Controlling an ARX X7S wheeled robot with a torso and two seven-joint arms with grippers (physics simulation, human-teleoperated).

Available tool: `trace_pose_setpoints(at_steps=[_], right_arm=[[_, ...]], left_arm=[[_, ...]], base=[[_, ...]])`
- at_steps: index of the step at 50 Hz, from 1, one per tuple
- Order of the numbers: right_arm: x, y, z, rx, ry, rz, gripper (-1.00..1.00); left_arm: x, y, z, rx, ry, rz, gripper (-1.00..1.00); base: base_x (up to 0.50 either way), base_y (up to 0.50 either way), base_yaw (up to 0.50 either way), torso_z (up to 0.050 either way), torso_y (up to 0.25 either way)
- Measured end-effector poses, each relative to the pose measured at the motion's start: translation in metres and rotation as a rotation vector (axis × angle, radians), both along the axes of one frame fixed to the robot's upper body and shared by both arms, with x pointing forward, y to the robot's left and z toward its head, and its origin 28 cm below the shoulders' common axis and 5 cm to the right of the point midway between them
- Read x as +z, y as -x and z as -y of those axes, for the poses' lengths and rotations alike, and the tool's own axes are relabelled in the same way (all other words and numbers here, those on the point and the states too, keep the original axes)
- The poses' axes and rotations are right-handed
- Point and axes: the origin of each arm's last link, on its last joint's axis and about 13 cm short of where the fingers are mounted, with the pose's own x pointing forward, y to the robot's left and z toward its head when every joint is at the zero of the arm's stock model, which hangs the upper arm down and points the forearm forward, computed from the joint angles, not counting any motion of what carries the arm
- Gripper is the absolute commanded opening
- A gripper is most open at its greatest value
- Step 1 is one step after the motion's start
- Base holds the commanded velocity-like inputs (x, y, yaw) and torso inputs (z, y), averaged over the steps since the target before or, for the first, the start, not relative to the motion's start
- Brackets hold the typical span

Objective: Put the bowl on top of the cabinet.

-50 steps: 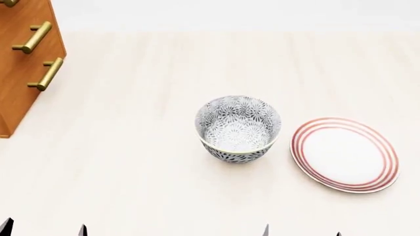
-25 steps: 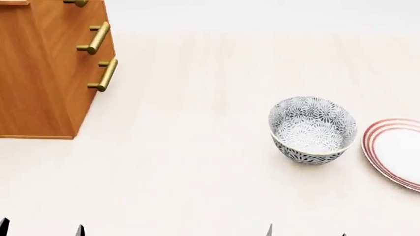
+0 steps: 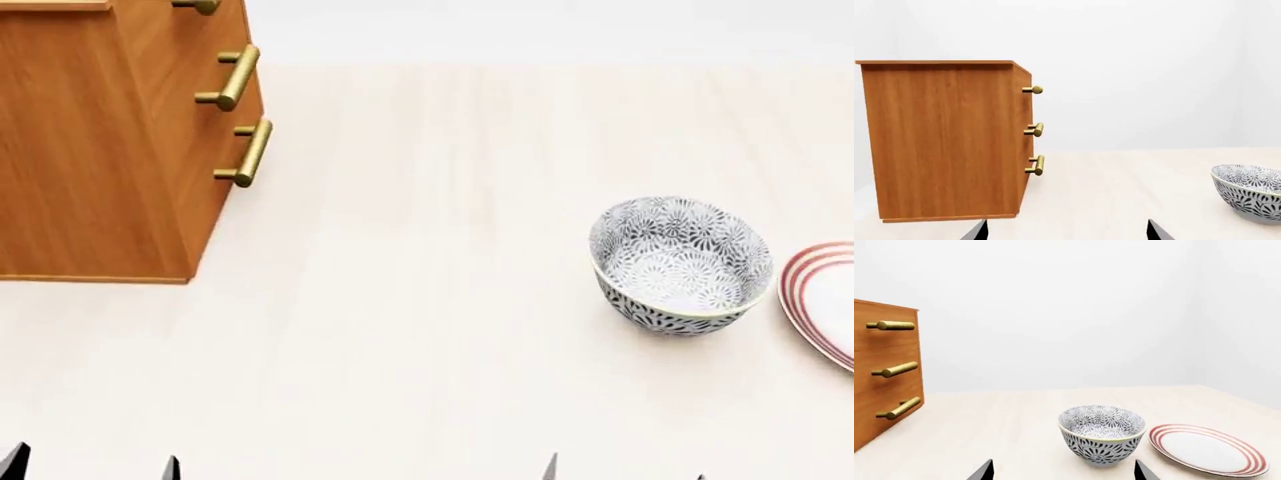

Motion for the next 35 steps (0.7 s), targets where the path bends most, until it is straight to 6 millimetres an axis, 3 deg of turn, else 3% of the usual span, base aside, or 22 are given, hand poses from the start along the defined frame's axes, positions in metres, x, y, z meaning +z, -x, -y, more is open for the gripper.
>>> trace_pose_setpoints(at_steps=[35], right_arm=[[0.0040,0.0047,-0.0010,-0.005,0.004,0.015,1.00]], left_arm=[[-0.0008,-0.0004,0.0001,-0.001,-0.012,-0.002,1.00]], base=[[0.04,0.00,0.00,0.050,0.000]])
